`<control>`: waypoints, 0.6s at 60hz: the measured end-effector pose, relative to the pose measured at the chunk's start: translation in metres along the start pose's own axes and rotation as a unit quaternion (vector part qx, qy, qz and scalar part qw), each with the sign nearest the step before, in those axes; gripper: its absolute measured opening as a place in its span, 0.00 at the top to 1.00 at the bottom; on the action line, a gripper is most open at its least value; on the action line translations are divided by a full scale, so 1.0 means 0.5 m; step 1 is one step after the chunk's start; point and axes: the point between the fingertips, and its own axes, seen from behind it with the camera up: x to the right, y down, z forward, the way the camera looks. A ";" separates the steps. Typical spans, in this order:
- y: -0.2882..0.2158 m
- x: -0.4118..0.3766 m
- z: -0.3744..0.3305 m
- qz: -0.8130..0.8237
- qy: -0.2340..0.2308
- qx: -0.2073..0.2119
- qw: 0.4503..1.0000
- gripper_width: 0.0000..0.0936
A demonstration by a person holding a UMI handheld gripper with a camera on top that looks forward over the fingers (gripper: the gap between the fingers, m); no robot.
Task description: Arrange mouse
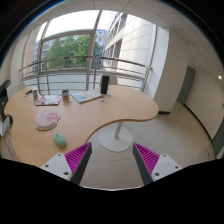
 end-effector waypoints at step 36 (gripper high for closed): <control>0.290 -0.216 -0.011 0.003 -0.030 -0.072 0.997 0.09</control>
